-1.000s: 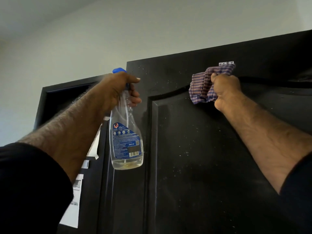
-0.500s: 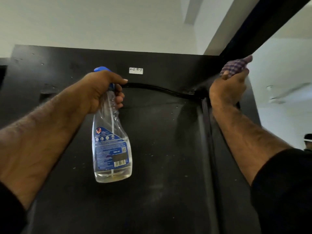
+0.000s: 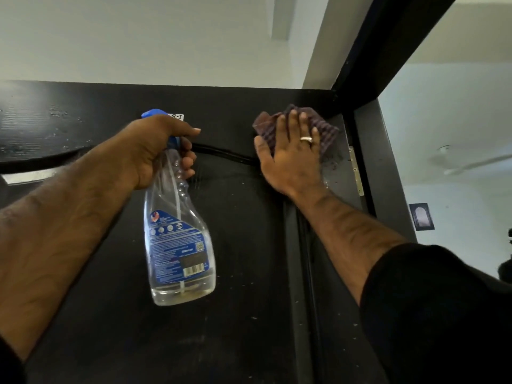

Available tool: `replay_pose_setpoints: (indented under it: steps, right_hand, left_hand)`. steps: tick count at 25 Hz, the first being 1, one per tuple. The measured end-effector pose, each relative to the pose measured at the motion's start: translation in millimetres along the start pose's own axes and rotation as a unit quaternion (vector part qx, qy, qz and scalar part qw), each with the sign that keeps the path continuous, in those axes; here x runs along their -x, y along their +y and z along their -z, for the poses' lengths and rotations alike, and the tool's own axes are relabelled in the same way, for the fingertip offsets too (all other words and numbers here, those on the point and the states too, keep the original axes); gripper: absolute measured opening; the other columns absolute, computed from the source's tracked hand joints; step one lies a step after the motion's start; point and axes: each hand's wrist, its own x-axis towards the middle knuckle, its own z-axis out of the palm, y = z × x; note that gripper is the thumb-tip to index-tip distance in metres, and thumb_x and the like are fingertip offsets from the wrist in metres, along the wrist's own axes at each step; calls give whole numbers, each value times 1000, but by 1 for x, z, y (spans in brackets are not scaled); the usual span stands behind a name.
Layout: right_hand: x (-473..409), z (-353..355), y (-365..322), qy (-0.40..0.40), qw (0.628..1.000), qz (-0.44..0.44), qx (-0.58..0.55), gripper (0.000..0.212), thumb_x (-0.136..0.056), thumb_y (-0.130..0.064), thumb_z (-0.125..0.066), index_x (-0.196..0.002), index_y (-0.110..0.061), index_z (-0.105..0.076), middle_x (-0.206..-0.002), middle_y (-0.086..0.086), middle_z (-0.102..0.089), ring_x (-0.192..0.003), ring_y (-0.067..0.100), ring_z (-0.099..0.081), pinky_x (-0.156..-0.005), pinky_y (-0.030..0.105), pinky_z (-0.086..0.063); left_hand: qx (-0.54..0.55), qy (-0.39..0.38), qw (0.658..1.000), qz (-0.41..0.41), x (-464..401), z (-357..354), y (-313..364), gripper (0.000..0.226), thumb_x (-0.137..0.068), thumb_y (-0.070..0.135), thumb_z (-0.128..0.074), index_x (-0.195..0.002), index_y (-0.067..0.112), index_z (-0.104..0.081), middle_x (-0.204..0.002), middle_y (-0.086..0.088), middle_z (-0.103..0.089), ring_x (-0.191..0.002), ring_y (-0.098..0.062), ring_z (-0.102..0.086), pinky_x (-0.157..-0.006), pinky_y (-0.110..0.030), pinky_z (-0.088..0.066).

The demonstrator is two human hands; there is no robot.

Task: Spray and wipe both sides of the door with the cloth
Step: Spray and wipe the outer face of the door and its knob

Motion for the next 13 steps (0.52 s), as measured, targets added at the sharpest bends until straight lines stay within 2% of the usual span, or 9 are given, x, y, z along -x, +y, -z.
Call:
replay_pose_setpoints:
  steps: [3,5,7,10,13]
  right_hand:
    - [18,-4,-10,-29,987,161,2,78,-109,-63,-19,-172,-18,-12,-181,6,0,-167,22,8,-134,47,9]
    - [37,-6,4,-29,978,208,2,74,-110,-61,-20,-172,-21,-16,-181,3,-4,-167,20,5,-134,46,6]
    - [44,-4,28,-2,977,213,14,72,-109,-61,-21,-171,-23,-21,-181,3,-11,-167,20,-3,-135,48,-2]
    - [20,1,52,25,990,133,45,70,-110,-59,-21,-171,-24,-23,-180,5,-15,-167,25,-8,-135,53,-7]
    - [-36,14,54,53,998,-34,20,70,-112,-56,-22,-171,-18,-22,-179,13,-13,-166,34,-6,-134,58,-4]
  left_hand:
    - [-4,8,1000,3,0,-8,2,22,-89,28,-75,-79,15,-62,-67,-5,-62,-48,-13,-60,-55,-29,-61]
    - [-5,14,1000,0,1,-11,4,23,-90,29,-75,-78,15,-62,-66,-5,-62,-47,-13,-59,-54,-29,-61]
    - [-9,14,1000,-5,2,-12,6,22,-89,29,-76,-80,15,-63,-67,-5,-64,-48,-13,-60,-55,-29,-62]
    - [-13,17,1000,-15,7,-5,12,21,-88,29,-78,-82,14,-64,-69,-6,-66,-50,-13,-61,-55,-30,-62]
    - [-25,28,999,-21,12,4,16,23,-89,30,-77,-80,14,-64,-68,-6,-65,-48,-12,-60,-54,-30,-61]
